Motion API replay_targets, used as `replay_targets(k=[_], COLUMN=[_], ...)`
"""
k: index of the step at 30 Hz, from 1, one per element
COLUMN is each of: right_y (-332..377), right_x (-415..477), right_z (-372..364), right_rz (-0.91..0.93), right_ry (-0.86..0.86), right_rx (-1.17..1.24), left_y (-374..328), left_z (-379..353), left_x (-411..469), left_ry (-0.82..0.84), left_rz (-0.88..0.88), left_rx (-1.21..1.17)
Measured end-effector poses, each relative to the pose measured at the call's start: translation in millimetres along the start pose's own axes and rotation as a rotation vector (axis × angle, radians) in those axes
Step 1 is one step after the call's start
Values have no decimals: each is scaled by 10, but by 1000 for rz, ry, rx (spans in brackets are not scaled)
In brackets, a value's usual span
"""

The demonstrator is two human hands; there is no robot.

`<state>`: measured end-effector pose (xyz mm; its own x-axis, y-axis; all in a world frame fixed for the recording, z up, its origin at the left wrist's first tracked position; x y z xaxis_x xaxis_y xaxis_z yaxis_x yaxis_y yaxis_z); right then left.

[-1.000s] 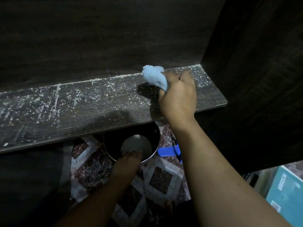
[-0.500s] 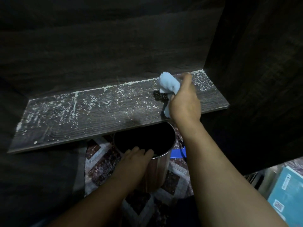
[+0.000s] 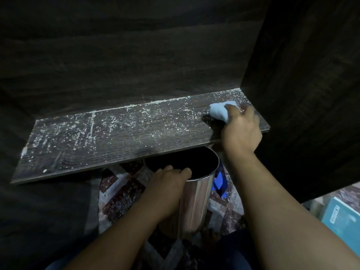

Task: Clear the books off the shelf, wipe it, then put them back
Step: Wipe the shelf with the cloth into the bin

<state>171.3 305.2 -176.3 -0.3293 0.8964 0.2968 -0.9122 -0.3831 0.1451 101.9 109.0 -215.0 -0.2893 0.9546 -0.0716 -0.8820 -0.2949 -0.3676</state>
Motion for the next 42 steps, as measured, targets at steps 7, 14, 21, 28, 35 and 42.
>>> replay_targets(k=[7, 14, 21, 28, 35, 42], right_y=[158, 169, 324, 73, -346, 269], right_x=[-31, -45, -241, 8, 448, -144], right_z=[-393, -473, -323, -92, -401, -441], right_rz=[171, 195, 493, 440, 167, 355], right_ry=[242, 272, 256, 117, 255, 291], right_rx=[-152, -194, -219, -44, -268, -149], left_y=[60, 52, 89, 145, 145, 120], left_z=[-236, -178, -101, -26, -41, -101], left_x=[40, 56, -4, -100, -103, -26], left_ry=[20, -26, -18, -14, -20, -35], left_rz=[-85, -86, -29, -59, -89, -79], left_rx=[11, -2, -9, -68, -70, -56])
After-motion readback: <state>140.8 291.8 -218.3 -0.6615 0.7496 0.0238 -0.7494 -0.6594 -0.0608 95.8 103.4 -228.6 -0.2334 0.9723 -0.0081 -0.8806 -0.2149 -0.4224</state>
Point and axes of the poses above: each hand's wrist, its own x-axis towards the middle knuckle, its own z-axis out of the back of the hand, y = z × x, the point moved 2 cm from there along x, towards the middle knuckle, and after that the axes turned 10 degrees about -x, right-handed, at the moved point
